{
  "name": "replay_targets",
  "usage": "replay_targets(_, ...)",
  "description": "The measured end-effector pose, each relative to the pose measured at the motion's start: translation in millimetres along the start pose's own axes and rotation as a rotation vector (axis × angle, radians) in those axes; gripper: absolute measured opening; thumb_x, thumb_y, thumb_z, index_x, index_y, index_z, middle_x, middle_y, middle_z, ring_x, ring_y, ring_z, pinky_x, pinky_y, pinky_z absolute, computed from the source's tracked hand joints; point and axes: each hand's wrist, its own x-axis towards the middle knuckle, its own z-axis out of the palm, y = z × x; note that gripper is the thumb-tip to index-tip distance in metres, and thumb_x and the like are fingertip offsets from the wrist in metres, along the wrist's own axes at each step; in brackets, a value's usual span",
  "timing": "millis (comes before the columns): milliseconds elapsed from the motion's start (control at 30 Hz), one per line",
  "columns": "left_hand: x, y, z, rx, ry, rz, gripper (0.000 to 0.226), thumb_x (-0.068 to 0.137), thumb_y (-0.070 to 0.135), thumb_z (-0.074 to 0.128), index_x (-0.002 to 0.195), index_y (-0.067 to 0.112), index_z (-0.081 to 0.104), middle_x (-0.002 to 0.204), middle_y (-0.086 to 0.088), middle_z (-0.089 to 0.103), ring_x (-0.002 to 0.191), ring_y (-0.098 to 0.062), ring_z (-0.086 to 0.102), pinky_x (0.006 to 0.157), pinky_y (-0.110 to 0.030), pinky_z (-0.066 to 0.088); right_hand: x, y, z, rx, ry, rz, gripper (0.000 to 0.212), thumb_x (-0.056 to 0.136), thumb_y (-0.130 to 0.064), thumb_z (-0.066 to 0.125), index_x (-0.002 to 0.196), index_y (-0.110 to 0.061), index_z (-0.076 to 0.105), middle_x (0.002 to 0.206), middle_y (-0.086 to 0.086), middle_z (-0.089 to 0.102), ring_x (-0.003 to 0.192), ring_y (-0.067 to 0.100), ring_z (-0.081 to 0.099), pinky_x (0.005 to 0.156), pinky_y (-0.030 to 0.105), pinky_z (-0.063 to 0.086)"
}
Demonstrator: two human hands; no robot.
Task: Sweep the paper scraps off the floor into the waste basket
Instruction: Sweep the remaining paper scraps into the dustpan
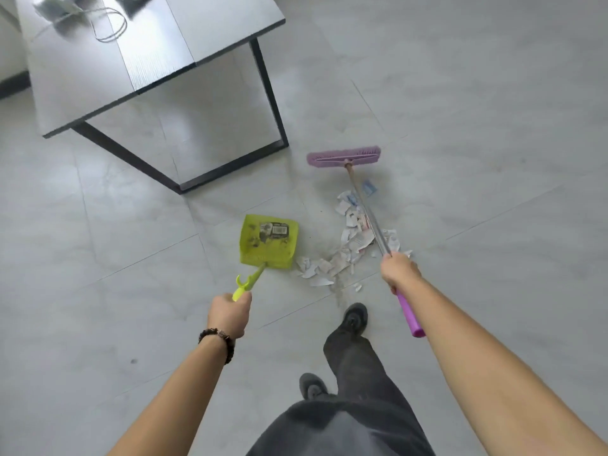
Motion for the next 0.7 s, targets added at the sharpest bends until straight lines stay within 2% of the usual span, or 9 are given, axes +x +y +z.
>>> replay_targets(100, 8, 19, -7, 0.023, 0.022, 0.014, 0.027, 0.088, 0.018, 0.055, 0.067, 0.014, 0.038, 0.065, -0.004, 0.032, 0.049, -0.018, 0.021, 0.041, -0.017, 0.020, 25, -21, -4, 0.037, -0.103, 0.013, 0.041, 0.101, -0.012, 0.029, 0.131, 0.003, 0.052, 0.124, 0.026, 0.060, 0.113, 0.036, 0.062, 0.084, 0.033, 0.048)
replay_targets(133, 9, 25, -9, 0.036, 0.031, 0.025, 0.026, 0.088, 0.018, 0.055, 0.068, 0.013, 0.040, 0.066, -0.004, 0.033, 0.048, -0.018, 0.022, 0.041, -0.017, 0.020, 26, -18, -2, 0.043, -0.130, 0.036, 0.041, 0.101, -0.010, 0.030, 0.133, 0.005, 0.051, 0.129, 0.026, 0.058, 0.118, 0.037, 0.059, 0.084, 0.033, 0.047)
replay_targets(267, 16, 49, -17, 0.118, 0.025, 0.086, 0.027, 0.089, 0.018, 0.055, 0.067, 0.010, 0.040, 0.067, -0.006, 0.034, 0.048, -0.018, 0.024, 0.042, -0.018, 0.022, -6, 27, 5, -0.144, -0.147, 0.152, 0.040, 0.096, -0.008, 0.036, 0.134, -0.003, 0.047, 0.125, 0.023, 0.061, 0.111, 0.036, 0.062, 0.073, 0.032, 0.046)
replay_targets(333, 25, 60, -22, 0.157, -0.003, 0.124, 0.026, 0.088, 0.019, 0.055, 0.069, 0.009, 0.040, 0.070, -0.007, 0.035, 0.050, -0.018, 0.024, 0.044, -0.019, 0.023, -30, 59, 11, -0.165, -0.150, 0.204, 0.040, 0.099, -0.013, 0.033, 0.137, -0.009, 0.044, 0.130, 0.020, 0.056, 0.114, 0.036, 0.059, 0.083, 0.035, 0.051)
replay_targets(400, 38, 75, -25, 0.186, -0.039, 0.168, 0.026, 0.083, 0.022, 0.056, 0.068, 0.010, 0.039, 0.070, -0.007, 0.036, 0.050, -0.019, 0.025, 0.046, -0.019, 0.023, -50, 89, 26, -0.085, -0.107, 0.268, 0.040, 0.102, -0.024, 0.029, 0.138, -0.015, 0.043, 0.133, 0.020, 0.053, 0.116, 0.037, 0.056, 0.093, 0.037, 0.050)
replay_targets(533, 74, 95, -30, 0.233, -0.136, 0.240, 0.030, 0.088, 0.014, 0.055, 0.064, 0.011, 0.038, 0.064, -0.005, 0.034, 0.049, -0.019, 0.024, 0.047, -0.020, 0.021, -91, 116, 72, 0.010, -0.138, 0.338, 0.047, 0.103, -0.033, 0.025, 0.144, -0.015, 0.040, 0.141, 0.019, 0.051, 0.124, 0.035, 0.052, 0.099, 0.034, 0.043)
replay_targets(600, 90, 100, -34, 0.264, -0.192, 0.271, 0.029, 0.088, 0.010, 0.052, 0.064, 0.012, 0.037, 0.061, -0.003, 0.031, 0.049, -0.019, 0.022, 0.048, -0.020, 0.020, -121, 109, 98, 0.095, -0.131, 0.389, 0.046, 0.102, -0.034, 0.026, 0.140, -0.015, 0.043, 0.134, 0.018, 0.056, 0.109, 0.032, 0.059, 0.090, 0.032, 0.048)
replay_targets(667, 108, 104, -41, 0.313, -0.233, 0.315, 0.027, 0.087, 0.010, 0.051, 0.065, 0.013, 0.035, 0.061, -0.003, 0.030, 0.050, -0.019, 0.021, 0.049, -0.021, 0.019, -149, 87, 120, 0.234, -0.119, 0.462, 0.039, 0.100, -0.034, 0.030, 0.128, -0.015, 0.050, 0.107, 0.018, 0.065, 0.072, 0.028, 0.062, 0.062, 0.028, 0.050)
replay_targets(700, 116, 105, -47, 0.354, -0.256, 0.344, 0.026, 0.086, 0.012, 0.051, 0.066, 0.013, 0.036, 0.062, -0.003, 0.031, 0.050, -0.019, 0.022, 0.049, -0.022, 0.020, -162, 73, 132, 0.339, -0.110, 0.498, 0.035, 0.098, -0.031, 0.033, 0.118, -0.012, 0.054, 0.088, 0.017, 0.065, 0.054, 0.024, 0.057, 0.050, 0.024, 0.044)
